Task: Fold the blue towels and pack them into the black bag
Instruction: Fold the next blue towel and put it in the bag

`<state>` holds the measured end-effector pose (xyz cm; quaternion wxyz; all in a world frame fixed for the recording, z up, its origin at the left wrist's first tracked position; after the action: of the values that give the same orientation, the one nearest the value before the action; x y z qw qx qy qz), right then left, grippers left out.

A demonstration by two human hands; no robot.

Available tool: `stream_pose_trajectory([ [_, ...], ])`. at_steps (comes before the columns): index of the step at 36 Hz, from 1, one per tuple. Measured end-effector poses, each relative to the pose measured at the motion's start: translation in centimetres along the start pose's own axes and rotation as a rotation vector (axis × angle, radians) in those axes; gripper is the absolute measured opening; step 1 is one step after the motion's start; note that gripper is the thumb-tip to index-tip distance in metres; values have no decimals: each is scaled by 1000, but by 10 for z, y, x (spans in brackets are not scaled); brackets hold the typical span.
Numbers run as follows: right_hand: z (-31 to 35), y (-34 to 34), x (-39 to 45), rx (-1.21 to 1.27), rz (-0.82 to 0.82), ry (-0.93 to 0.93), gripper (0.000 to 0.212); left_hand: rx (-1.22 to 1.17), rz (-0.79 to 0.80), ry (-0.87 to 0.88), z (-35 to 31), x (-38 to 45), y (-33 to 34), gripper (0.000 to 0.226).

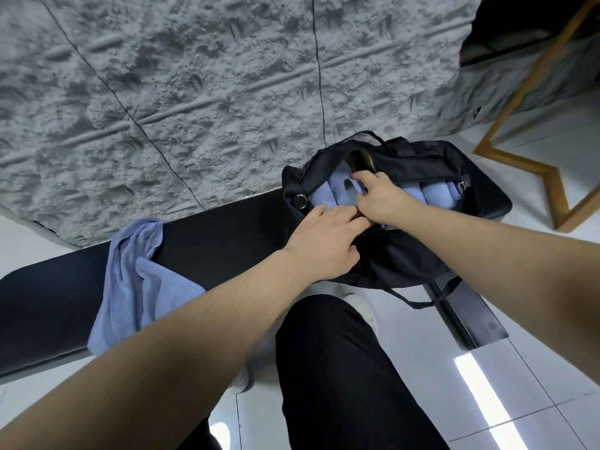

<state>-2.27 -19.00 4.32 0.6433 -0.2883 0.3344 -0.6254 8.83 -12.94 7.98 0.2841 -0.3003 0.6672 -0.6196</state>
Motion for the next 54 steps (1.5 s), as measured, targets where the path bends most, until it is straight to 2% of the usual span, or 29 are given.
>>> stream_pose_trajectory([
  [4,21,-15,-18,-14,-72,-63,42,-58,-51,-18,3,-20,-17,53],
  [10,69,-22,-37,27,-67,-134,28,-117,-57,-129,26,-51,-37,58],
  [15,122,-9,-50,53,40,-252,18,-94,-55,-228,53,-81,-53,60],
  [23,196,16,-66,40,182,-384,22,-77,-33,-355,105,-129,-61,53],
  [32,231,56,-62,60,249,-393,19,-154,-43,-449,150,-160,-43,49],
  [43,246,130,-41,174,347,-354,14,-299,112,-687,245,-210,29,35],
  [46,246,149,-33,175,374,-341,20,-321,142,-788,269,-223,45,39],
  [54,253,200,-14,224,431,-302,24,-256,73,-978,317,-244,59,48],
])
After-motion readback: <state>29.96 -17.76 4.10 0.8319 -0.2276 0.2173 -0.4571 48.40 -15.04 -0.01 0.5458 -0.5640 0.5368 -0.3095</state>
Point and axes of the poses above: each hand's wrist, its own x-axis towards the middle knuckle, its own y-axis out of the palm, z = x × y, the point moved 9 cm from there along x, towards the middle knuckle, and after that the axes turned 13 degrees about -y, right-handed, at the moved point
